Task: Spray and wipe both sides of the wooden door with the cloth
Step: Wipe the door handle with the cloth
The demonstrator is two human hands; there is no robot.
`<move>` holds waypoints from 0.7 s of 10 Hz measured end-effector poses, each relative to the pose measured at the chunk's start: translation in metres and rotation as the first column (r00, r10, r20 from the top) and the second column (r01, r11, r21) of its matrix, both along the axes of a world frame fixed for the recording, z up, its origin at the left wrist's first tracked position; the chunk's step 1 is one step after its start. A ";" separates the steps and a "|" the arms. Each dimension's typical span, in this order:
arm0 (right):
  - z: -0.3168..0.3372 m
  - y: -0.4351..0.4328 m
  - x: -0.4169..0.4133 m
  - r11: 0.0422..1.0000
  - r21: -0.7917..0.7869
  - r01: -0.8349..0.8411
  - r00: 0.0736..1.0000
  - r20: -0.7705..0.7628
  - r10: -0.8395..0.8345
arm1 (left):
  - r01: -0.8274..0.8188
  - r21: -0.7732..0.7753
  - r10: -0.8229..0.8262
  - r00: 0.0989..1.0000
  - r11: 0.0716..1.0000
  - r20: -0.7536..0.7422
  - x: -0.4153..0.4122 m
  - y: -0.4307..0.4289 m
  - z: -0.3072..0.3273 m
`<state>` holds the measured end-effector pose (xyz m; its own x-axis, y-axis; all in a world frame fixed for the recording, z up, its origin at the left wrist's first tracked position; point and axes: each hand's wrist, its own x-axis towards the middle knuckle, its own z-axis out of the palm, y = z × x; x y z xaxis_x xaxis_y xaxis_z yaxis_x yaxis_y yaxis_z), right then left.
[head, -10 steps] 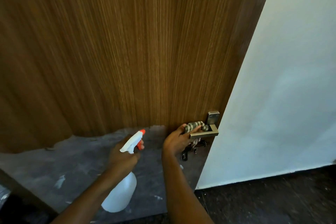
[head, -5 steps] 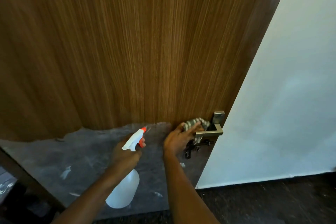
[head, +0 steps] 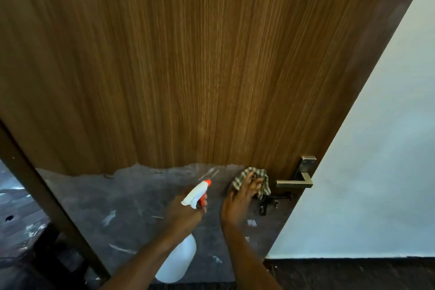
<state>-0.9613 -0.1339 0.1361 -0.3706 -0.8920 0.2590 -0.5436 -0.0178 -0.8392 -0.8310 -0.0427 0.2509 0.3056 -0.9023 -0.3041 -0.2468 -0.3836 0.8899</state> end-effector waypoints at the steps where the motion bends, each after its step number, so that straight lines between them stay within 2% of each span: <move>1: -0.012 -0.001 -0.013 0.997 -0.004 0.071 0.995 -0.077 -0.071 | -0.025 0.069 0.019 0.997 0.997 0.078 -0.002 0.000 -0.027; 2: 0.007 -0.019 -0.020 0.967 -0.049 0.250 0.966 0.076 -0.246 | -0.002 0.046 -0.002 0.997 0.999 0.081 -0.001 0.005 -0.040; 3: 0.024 -0.023 -0.001 0.976 -0.142 0.167 0.982 -0.063 -0.177 | -0.037 -0.011 0.036 0.997 0.999 -0.071 0.004 0.007 -0.045; 4: 0.000 -0.024 0.012 0.950 -0.220 -0.221 0.818 -0.572 0.058 | -0.103 -0.053 0.096 0.989 0.993 -0.115 0.013 0.006 -0.048; 5: -0.042 -0.026 -0.021 0.819 -0.131 -0.558 0.438 -0.885 0.157 | -0.123 -0.119 0.103 0.981 0.985 -0.162 0.025 0.006 -0.052; 6: -0.053 -0.027 -0.059 0.808 -0.083 -0.583 0.300 -0.947 0.119 | -0.238 -0.119 0.204 0.948 0.964 -0.244 0.035 0.010 -0.060; 7: -0.036 -0.027 -0.041 0.891 -0.185 -0.415 0.469 -0.882 0.035 | -0.268 -0.177 0.210 0.934 0.947 -0.290 0.046 0.014 -0.057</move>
